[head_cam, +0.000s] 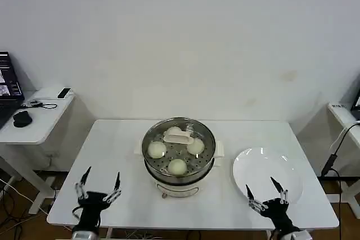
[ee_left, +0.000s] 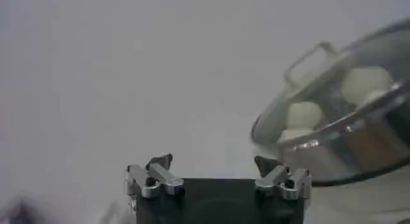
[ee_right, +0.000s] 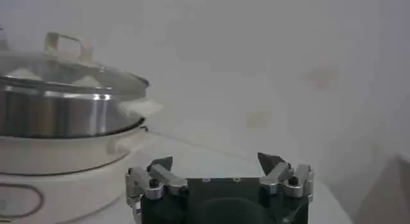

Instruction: Take steamed baozi put them in steamer then cover it.

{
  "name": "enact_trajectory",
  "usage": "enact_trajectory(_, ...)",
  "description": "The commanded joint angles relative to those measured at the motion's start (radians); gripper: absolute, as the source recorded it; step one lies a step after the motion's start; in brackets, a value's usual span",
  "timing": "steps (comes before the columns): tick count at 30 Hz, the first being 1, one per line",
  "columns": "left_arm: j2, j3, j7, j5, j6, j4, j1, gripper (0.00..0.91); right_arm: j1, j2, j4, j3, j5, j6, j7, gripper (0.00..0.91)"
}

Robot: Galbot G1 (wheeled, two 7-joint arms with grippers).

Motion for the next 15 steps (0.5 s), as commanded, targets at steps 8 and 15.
enact_trajectory(8,-0.06,-0.078,-0.024,-0.321,-0.139,0.038,0.162,0.907,-0.08,-0.088,0.001,-0.072,0.071,0.039,0.053,0.907)
enact_trajectory(15,-0.063,-0.068,-0.03,-0.29,-0.132,0.018,0.163,0.907,-0.091,-0.086,0.023,-0.076,0.072,0.004,0.089,0.907)
